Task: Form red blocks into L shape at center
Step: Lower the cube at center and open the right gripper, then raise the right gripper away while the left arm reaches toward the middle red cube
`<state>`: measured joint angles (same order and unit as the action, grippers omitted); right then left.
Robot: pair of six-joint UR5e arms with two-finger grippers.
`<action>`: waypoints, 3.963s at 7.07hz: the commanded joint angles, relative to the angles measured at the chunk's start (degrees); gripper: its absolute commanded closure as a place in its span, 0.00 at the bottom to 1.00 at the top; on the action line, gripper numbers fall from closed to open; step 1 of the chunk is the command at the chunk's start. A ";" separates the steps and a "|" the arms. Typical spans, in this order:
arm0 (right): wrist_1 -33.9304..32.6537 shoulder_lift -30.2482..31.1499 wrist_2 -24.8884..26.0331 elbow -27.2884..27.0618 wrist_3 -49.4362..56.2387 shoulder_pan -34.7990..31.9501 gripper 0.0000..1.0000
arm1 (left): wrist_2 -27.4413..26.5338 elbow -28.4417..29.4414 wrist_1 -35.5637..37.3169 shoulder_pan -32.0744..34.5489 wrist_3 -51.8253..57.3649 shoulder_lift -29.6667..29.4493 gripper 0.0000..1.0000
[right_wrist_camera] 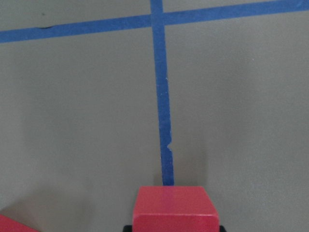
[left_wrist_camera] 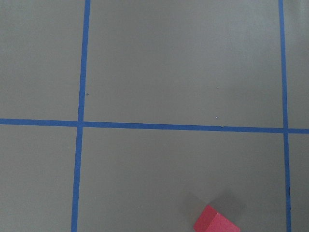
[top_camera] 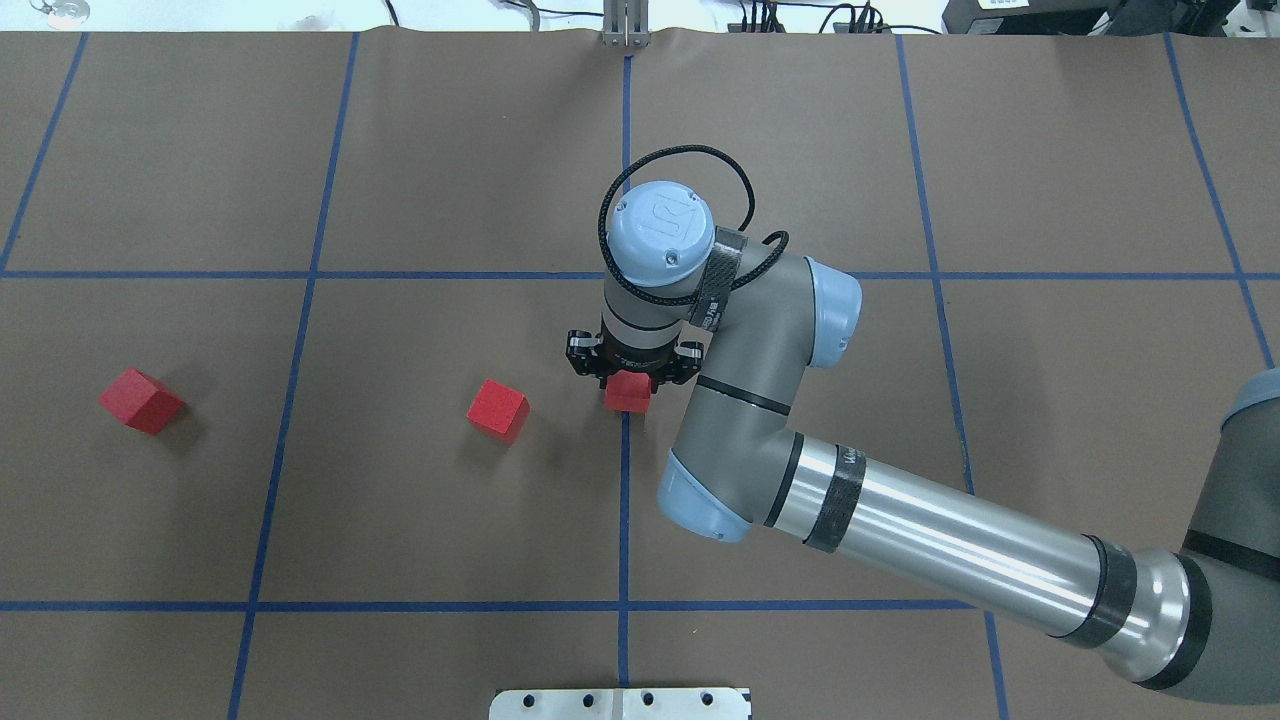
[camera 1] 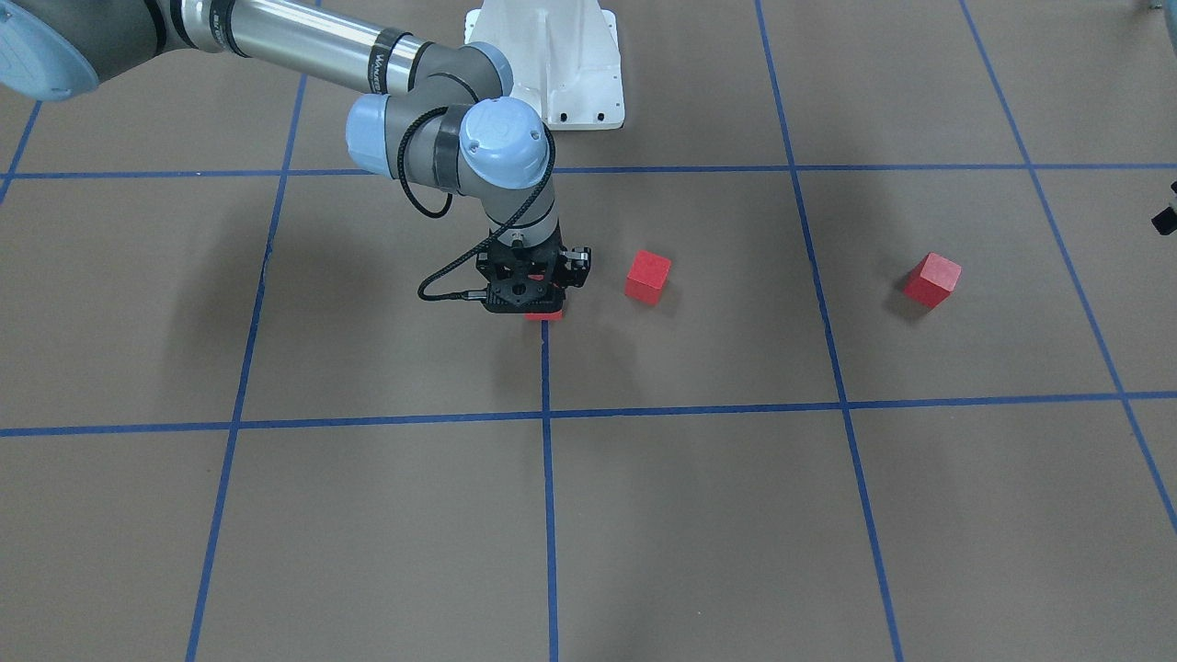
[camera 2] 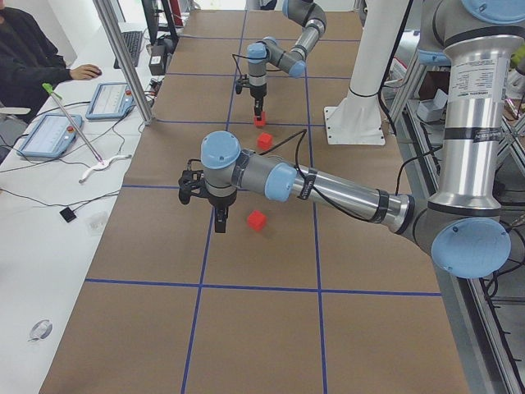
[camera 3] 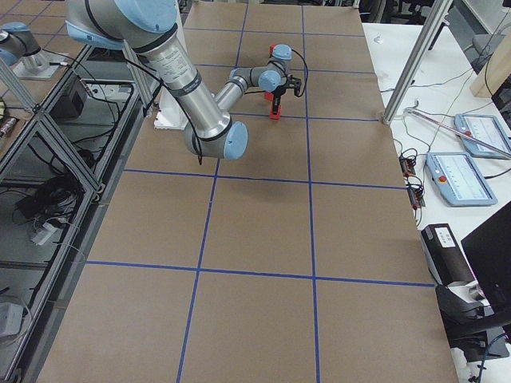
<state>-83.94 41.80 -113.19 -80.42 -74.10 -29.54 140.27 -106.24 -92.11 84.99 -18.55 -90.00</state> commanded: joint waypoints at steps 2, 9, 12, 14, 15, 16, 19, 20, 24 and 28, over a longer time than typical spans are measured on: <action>0.00 0.03 0.07 0.09 -0.08 0.09 1.00 | 0.00 -0.28 0.00 0.00 0.00 0.00 0.00; -1.22 0.12 2.01 -1.31 0.18 0.71 0.00 | 0.00 -0.98 0.09 -0.08 -0.09 -0.26 0.00; -9.65 5.97 -1.49 -15.59 3.32 -4.71 0.00 | 0.00 -7.91 -0.09 -8.30 -9.13 -1.57 0.00; -9.58 16.24 -9.56 -23.87 10.42 -12.69 0.00 | -0.79 -11.78 -0.61 -16.12 -16.57 -3.94 0.00; -9.67 19.51 -10.90 -25.47 14.38 -15.35 0.00 | -5.49 -11.97 -0.79 -21.21 -21.83 -7.96 0.00; -9.41 22.68 -11.00 -26.36 15.81 -17.20 0.00 | -11.28 -12.32 -0.61 -29.79 -26.15 -10.78 0.00; -9.14 27.09 -11.09 -26.19 23.62 -20.11 0.00 | -18.19 -5.51 0.09 -44.89 -32.69 -21.05 0.00; -9.14 27.63 -11.09 -26.19 24.26 -20.21 0.00 | -19.85 -0.42 0.09 -46.73 -32.69 -25.10 0.00; -9.05 27.54 -11.09 -25.84 24.26 -20.12 0.00 | -24.69 7.54 0.09 -53.16 -32.17 -31.98 0.01; -9.05 27.63 -10.92 -25.67 24.26 -20.03 0.00 | -32.23 7.45 0.18 -55.27 -25.68 -32.08 0.02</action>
<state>-92.97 69.42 -124.13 -106.18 -49.83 -49.59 111.09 -98.84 -91.96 30.74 -46.23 -121.98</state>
